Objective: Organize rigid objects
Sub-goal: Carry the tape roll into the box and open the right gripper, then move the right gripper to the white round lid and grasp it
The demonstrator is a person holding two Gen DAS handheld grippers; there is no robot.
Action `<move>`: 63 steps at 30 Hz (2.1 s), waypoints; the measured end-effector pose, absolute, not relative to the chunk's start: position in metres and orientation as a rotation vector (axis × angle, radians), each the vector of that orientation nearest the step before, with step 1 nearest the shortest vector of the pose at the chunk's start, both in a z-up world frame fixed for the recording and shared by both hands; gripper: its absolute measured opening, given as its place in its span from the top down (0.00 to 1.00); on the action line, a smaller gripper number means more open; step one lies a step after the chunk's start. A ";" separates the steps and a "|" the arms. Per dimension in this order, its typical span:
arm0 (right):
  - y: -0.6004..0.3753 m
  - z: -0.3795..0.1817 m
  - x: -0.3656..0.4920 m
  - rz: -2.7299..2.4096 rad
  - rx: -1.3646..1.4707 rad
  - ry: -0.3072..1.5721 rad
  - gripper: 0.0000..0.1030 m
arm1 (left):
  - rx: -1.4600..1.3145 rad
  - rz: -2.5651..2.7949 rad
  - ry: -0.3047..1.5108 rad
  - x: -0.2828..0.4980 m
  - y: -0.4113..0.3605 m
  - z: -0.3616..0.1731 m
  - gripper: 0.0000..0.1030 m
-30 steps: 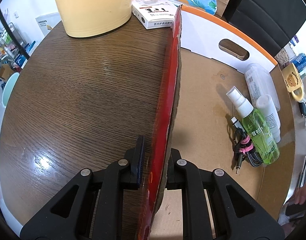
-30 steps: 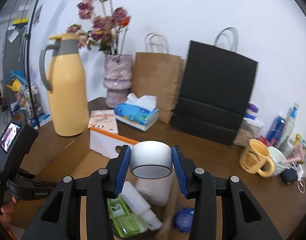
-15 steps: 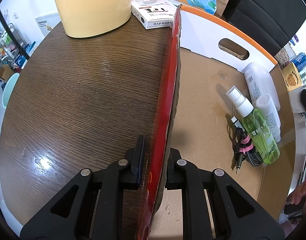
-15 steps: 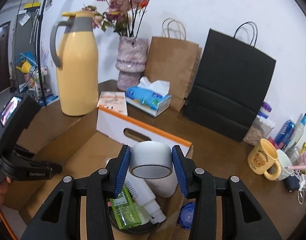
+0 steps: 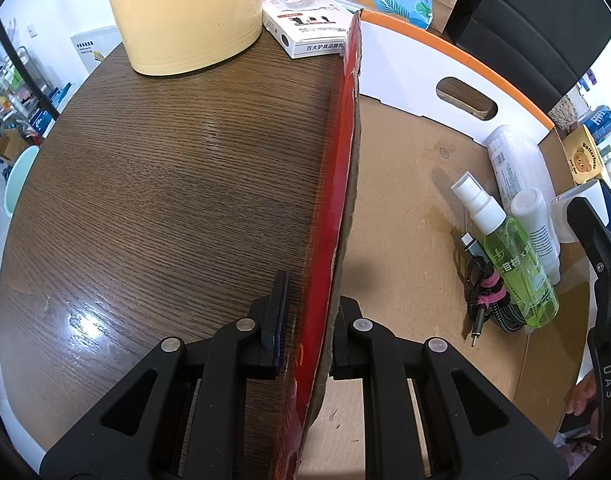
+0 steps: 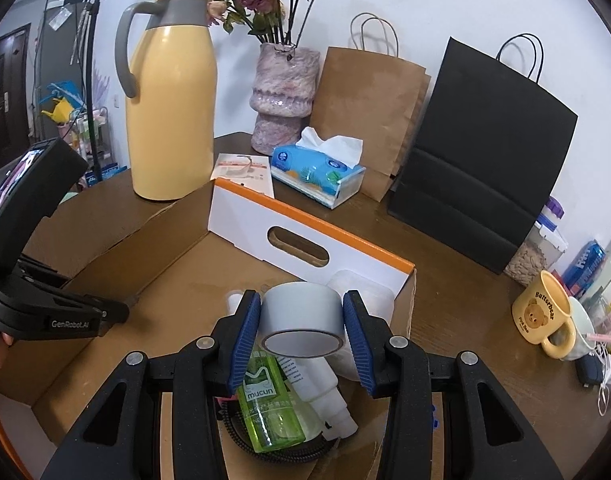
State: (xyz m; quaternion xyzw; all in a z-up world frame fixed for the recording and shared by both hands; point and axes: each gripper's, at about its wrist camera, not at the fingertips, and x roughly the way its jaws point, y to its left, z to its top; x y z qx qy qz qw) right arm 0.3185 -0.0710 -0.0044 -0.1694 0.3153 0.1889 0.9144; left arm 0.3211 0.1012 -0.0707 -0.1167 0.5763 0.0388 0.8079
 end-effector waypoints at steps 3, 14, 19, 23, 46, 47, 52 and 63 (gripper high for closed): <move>-0.072 -0.005 0.319 0.384 -0.345 0.653 0.54 | -0.249 0.083 1.233 0.321 0.101 -0.071 0.89; -0.075 -0.003 0.322 0.335 -0.334 0.670 0.02 | -0.249 0.083 1.233 0.321 0.101 -0.071 0.89; -0.075 -0.002 0.321 0.337 -0.334 0.670 0.02 | -0.249 0.083 1.233 0.321 0.101 -0.071 0.89; -0.075 -0.003 0.321 0.336 -0.335 0.669 0.02 | -0.249 0.083 1.233 0.321 0.101 -0.071 0.89; -0.101 0.021 0.295 0.271 -0.302 0.607 0.02 | -0.250 0.085 1.232 0.321 0.104 -0.071 0.89; -0.105 0.022 0.291 0.261 -0.298 0.603 0.02 | -0.249 0.085 1.232 0.321 0.104 -0.071 0.89; -0.128 0.025 0.275 0.229 -0.269 0.591 0.02 | -0.250 0.086 1.232 0.321 0.104 -0.071 0.89; -0.193 0.022 0.237 0.117 -0.211 0.592 0.02 | -0.250 0.086 1.232 0.319 0.111 -0.070 0.89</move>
